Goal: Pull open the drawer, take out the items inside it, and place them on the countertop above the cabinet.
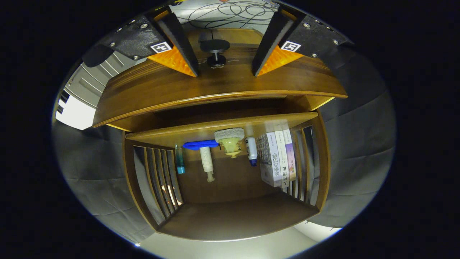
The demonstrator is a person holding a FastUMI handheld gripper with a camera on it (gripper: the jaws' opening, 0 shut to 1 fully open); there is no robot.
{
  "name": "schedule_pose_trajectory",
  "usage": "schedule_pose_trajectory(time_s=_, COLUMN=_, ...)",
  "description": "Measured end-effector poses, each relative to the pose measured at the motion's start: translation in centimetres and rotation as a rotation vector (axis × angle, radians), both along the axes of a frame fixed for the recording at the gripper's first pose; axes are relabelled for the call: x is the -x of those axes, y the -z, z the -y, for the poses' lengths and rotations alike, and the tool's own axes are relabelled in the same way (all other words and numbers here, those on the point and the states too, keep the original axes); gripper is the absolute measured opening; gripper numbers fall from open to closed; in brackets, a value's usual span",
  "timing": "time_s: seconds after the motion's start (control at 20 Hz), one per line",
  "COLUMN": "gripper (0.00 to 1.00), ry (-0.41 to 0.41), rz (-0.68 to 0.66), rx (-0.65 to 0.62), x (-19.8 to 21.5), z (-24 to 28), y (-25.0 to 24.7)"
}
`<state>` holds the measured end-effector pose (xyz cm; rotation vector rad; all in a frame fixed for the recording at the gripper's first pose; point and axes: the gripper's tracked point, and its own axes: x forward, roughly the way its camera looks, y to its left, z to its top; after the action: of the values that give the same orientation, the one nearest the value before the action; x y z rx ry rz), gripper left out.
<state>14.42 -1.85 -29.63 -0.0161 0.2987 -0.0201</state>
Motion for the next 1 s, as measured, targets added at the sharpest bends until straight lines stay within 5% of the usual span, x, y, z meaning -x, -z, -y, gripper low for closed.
schedule_pose_trajectory(time_s=0.65, gripper=0.94, ry=0.014, rz=-0.005, rx=0.053, x=-8.7, z=0.5, y=1.9)
schedule_pose_trajectory(time_s=1.0, gripper=0.93, ry=-0.024, rz=0.062, rx=0.062, x=-6.1, z=2.4, y=-2.9)
